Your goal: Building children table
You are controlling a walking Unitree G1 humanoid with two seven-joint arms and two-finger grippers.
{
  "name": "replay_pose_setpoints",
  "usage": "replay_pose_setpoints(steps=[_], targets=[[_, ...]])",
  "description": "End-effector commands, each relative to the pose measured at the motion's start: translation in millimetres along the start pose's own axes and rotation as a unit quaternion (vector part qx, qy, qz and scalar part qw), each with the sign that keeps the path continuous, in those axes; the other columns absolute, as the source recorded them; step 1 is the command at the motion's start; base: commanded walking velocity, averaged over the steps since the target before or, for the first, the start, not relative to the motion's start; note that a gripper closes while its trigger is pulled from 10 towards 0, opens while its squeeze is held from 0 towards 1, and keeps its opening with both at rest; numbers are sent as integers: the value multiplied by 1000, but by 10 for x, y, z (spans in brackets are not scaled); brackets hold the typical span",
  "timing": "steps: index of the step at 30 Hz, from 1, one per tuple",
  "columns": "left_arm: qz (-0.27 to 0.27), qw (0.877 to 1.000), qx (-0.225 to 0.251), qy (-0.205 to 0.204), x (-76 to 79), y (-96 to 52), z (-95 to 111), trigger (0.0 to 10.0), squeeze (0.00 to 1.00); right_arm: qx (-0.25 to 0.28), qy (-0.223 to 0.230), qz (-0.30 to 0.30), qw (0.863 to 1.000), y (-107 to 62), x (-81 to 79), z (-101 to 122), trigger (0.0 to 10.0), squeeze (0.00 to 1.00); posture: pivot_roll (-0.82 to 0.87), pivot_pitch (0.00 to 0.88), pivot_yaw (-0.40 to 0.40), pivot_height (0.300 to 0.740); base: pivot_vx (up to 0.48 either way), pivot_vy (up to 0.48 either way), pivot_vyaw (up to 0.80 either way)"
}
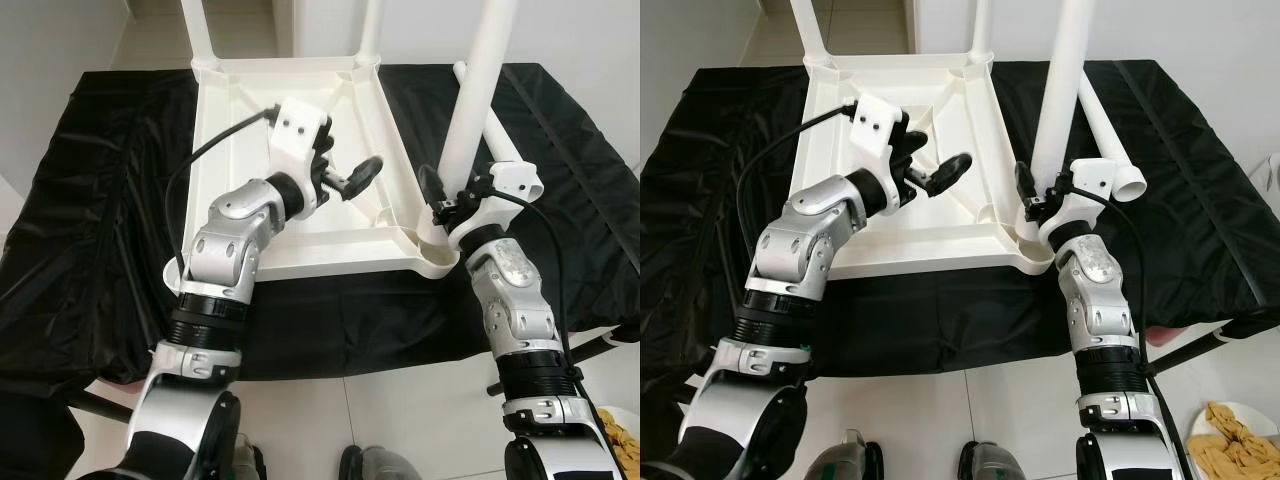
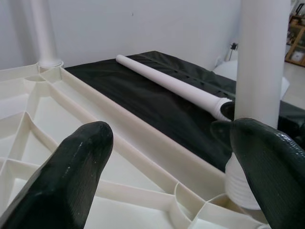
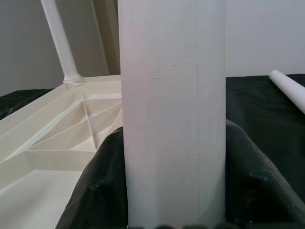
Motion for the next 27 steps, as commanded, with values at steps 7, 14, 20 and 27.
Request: replay_pose_setpoints(steps=[7,14,20,27], targets=[[-27,997,-3,-71,23,-16,86,10000,0,12,-3,56,998,43,-88,38,10000,0,63,63,-24,740,0,0,0],[-58,994,-18,-88,99,85,145,10000,0,26,1,109,994,47,-160,69,10000,0,58,41,-31,740,0,0,0],[-103,988,-25,-115,308,141,208,10000,0,36,2,173,984,4,-305,98,10000,0,58,27,-36,740,0,0,0],[-125,983,-28,-131,387,161,243,10000,0,37,5,214,976,-37,-392,101,10000,0,56,22,-40,740,0,0,0]])
Point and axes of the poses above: a point about 5 cm out from each wrist's last joint towards the gripper, its own y axis pointing out of the wrist towards the gripper, its own z axis along the axis of the wrist's last joint, x = y × z, the point moved 4 cm from there along y, pointing out of the wrist towards the gripper, and after that the axes turned 15 degrees about -y, right-handed, at the moved point
